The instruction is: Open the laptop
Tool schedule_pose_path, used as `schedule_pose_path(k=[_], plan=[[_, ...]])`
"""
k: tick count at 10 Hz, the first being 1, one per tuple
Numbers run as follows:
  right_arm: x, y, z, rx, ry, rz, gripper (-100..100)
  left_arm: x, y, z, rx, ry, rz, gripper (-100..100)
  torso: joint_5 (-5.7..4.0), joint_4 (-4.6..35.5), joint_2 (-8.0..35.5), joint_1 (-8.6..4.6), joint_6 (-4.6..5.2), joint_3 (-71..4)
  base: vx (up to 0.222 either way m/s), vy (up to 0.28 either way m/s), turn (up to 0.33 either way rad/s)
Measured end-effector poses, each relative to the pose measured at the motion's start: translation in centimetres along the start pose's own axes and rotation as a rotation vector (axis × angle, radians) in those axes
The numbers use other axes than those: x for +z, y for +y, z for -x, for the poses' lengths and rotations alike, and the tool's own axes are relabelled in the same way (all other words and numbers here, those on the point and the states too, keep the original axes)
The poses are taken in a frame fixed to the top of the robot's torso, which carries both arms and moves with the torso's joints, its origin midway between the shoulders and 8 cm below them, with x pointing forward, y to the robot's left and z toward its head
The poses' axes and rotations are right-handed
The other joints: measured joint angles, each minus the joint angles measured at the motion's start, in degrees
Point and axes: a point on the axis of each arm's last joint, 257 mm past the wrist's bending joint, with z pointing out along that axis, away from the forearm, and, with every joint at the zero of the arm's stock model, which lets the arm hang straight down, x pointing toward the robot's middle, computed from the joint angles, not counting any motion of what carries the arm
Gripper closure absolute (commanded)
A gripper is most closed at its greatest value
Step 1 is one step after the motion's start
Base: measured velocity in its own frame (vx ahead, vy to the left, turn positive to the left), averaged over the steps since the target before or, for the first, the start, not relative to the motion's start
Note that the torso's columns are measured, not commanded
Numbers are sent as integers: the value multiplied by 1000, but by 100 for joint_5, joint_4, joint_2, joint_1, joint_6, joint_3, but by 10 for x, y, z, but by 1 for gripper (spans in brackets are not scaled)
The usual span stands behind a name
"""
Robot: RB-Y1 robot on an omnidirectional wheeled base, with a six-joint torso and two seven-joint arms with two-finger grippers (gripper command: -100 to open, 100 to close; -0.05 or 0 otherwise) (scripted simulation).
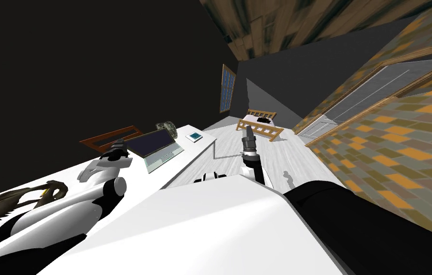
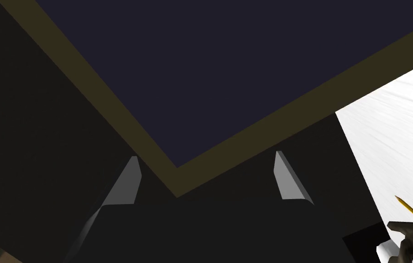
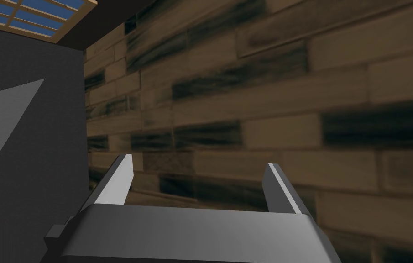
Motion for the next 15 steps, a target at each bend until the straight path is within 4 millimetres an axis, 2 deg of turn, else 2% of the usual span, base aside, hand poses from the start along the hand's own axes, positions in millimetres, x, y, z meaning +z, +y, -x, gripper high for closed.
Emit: schedule_pose_path(k=[4, 8, 11, 15], plan=[[0, 0, 0, 0, 0, 0, 0, -5, -12, -1, 14, 16, -30, -100, -1, 3, 6, 3, -2, 4, 105, 1, 149], [0, 0, 0, 0, 0, 0, 0, -12, -23, -13, 21, 46, -57, -100, 1, 5, 16, 8, 1, 10, 75, 5, 96], [0, 0, 0, 0, 0, 0, 0, -22, -23, -31, 23, 93, -65, -100, 0, -3, -15, 6, 3, -9, 118, -2, 142], [0, 0, 0, 0, 0, 0, 0, -35, -35, -58, 16, 149, -92, -100, 1, 5, 12, 12, -2, 9, 64, -10, 86]])
